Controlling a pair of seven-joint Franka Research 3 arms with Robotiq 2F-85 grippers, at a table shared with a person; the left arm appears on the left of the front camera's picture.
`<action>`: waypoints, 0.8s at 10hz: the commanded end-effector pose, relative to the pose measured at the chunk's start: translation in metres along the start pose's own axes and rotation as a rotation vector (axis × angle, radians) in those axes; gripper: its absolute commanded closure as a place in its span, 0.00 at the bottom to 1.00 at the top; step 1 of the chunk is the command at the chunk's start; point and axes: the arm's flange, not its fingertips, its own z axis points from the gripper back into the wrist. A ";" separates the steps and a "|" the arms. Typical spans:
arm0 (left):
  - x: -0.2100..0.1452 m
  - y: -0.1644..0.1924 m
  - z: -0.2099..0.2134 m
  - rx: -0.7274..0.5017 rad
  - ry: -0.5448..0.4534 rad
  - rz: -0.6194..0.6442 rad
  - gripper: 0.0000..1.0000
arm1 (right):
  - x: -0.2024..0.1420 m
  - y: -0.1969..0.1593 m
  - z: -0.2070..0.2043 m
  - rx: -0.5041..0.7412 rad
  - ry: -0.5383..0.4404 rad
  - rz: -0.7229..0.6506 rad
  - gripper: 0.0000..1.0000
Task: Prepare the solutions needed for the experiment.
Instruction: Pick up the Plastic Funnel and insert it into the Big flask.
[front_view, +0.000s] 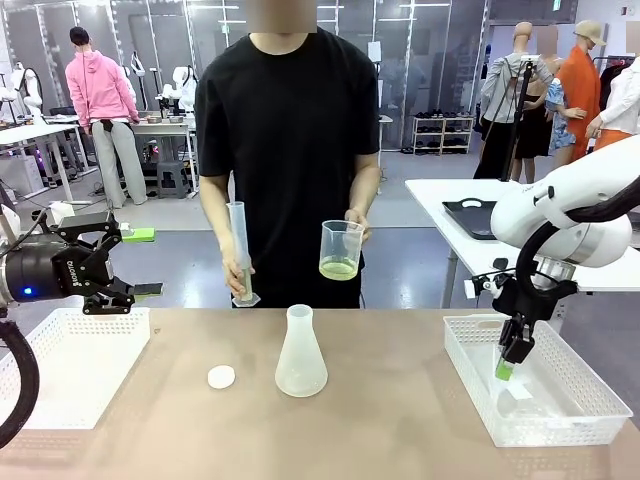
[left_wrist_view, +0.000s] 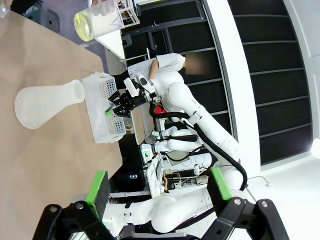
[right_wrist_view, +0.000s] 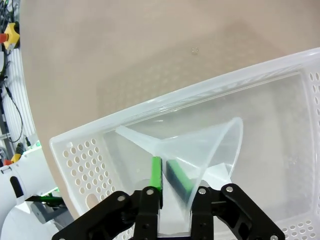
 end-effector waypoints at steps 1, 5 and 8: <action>-0.001 -0.001 -0.001 -0.020 -0.005 0.008 0.00 | -0.002 0.000 -0.002 -0.017 0.004 0.012 1.00; -0.001 -0.001 -0.001 -0.020 -0.005 0.008 0.00 | 0.004 0.015 0.021 -0.096 0.036 -0.001 1.00; -0.001 -0.001 -0.001 -0.020 -0.005 0.008 0.00 | 0.018 0.044 0.062 -0.232 0.108 -0.028 1.00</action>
